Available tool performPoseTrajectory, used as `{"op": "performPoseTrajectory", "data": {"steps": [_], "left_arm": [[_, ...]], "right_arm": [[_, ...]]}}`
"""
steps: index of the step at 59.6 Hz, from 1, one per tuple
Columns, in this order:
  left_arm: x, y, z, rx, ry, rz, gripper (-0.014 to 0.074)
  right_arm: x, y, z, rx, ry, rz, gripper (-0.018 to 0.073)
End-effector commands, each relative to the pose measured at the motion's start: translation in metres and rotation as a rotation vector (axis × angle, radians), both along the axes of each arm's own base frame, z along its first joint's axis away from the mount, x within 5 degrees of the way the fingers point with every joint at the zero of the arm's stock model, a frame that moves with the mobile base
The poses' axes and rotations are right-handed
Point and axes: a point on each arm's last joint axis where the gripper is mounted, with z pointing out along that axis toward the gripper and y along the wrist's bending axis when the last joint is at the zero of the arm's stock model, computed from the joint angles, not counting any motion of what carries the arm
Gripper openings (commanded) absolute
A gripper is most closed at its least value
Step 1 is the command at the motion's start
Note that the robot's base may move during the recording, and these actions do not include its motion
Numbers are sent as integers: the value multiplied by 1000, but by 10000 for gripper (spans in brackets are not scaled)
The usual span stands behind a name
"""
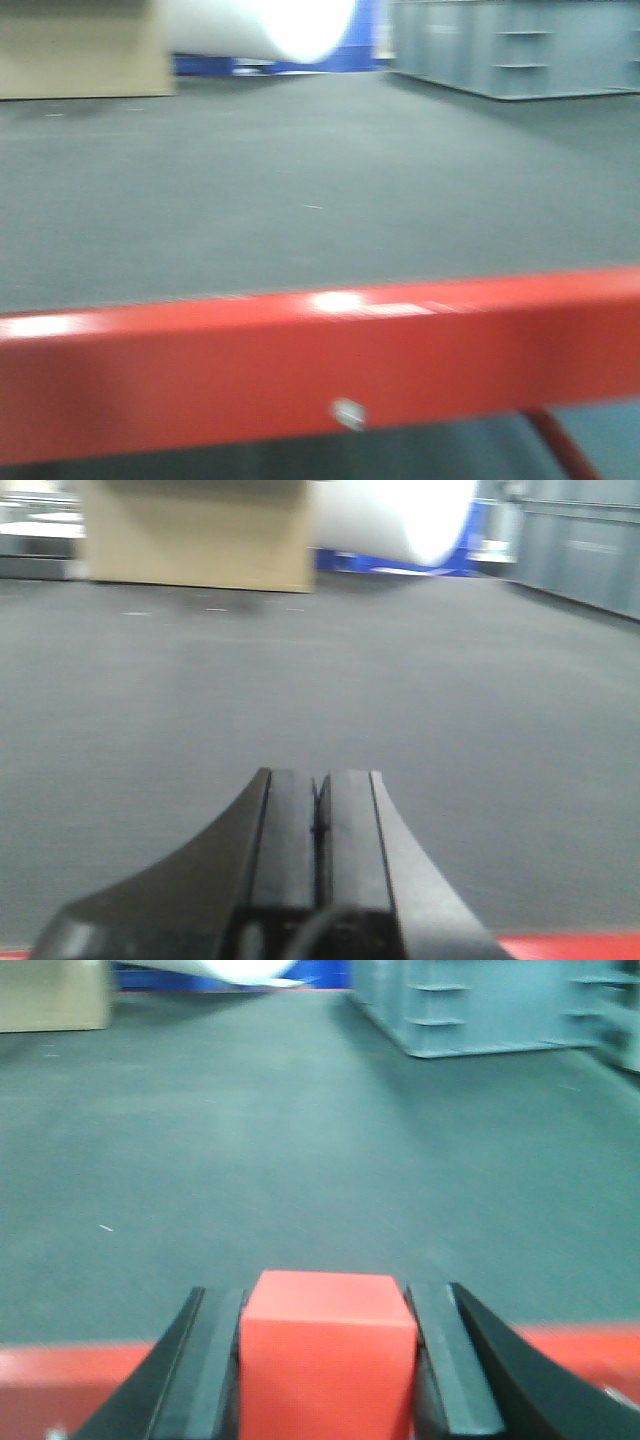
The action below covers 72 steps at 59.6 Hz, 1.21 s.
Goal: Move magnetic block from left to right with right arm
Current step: 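Drive the base to the second carpeted table, cube held in right gripper, then hold the red cube in the right gripper above the second table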
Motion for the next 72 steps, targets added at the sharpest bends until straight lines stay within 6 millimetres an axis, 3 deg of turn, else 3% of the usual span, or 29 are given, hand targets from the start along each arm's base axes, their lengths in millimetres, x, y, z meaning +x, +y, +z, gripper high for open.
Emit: {"op": "performPoseTrajectory", "data": {"steps": [1,72], "left_arm": [[-1,0,5,-10,-90,2,-116],[-1,0,5,-10,-90,2,-116]], "right_arm": [[1,0,15,-7,-97,1,197],[1,0,15,-7,-97,1,197]]}}
